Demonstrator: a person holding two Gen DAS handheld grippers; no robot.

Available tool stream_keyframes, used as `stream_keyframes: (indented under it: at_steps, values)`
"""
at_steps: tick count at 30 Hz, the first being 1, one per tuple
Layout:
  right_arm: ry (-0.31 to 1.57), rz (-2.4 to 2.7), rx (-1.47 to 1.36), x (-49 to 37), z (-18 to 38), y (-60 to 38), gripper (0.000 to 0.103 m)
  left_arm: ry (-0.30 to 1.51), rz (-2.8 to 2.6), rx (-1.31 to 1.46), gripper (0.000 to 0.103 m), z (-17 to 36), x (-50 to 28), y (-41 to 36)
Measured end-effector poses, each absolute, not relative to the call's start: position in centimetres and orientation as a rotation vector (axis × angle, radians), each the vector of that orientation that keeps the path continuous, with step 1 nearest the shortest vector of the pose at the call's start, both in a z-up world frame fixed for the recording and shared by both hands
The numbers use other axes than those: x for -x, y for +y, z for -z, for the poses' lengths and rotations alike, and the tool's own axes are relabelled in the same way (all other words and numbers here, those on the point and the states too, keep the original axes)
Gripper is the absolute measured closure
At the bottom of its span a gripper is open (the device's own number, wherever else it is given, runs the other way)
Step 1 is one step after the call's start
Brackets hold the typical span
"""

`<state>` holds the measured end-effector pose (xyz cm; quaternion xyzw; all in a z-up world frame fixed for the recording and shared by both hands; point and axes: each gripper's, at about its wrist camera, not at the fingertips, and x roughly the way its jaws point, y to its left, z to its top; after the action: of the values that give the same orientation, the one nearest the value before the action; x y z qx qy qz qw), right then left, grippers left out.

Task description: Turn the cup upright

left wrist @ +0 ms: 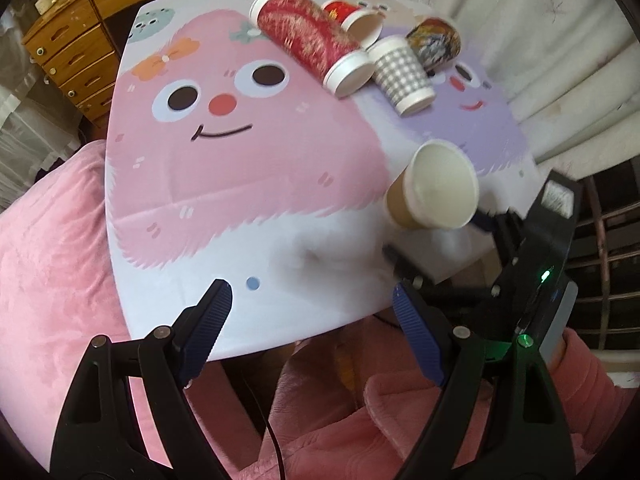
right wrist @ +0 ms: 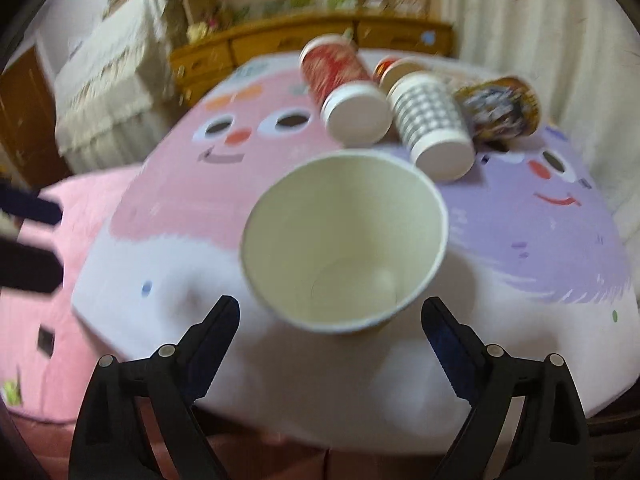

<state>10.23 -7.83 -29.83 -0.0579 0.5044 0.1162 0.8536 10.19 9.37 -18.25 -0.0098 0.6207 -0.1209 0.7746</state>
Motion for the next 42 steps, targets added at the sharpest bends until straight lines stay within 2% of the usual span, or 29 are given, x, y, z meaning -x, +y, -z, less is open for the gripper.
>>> stream_keyframes:
  at_steps: [6, 13, 16, 23, 28, 40, 42]
  values:
    - [1.234, -0.237, 0.309, -8.4, 26.7, -8.2, 0.009, 1.235, 0.229, -0.011, 0.022, 14.5, -9.5, 8.5]
    - [1.212, -0.313, 0.177, -5.4, 16.8, -11.7, 0.008, 1.077, 0.164, 0.01, 0.022, 8.1, -6.8, 6.1]
    - [1.175, -0.313, 0.204, -4.6, 12.7, -12.6, 0.004, 1.009, 0.137, 0.031, 0.022, 4.8, -5.3, 4.9]
    - [1.195, -0.304, -0.031, -3.4, 5.4, -16.8, 0.001, 0.959, 0.065, 0.09, 0.022, -1.1, -2.1, 2.5]
    - [1.134, -0.261, -0.244, -1.8, 2.4, -20.4, 0.0, 0.928, -0.011, 0.133, 0.022, -2.0, 1.2, 0.6]
    - [0.897, -0.211, -0.065, 6.5, -1.0, -22.9, 0.0, 0.874, -0.166, 0.107, 0.022, -0.4, 7.2, -3.1]
    - [0.885, -0.203, -0.056, 7.2, -1.2, -23.2, 0.0, 0.873, -0.169, 0.12, 0.016, -0.2, 7.0, -3.2]
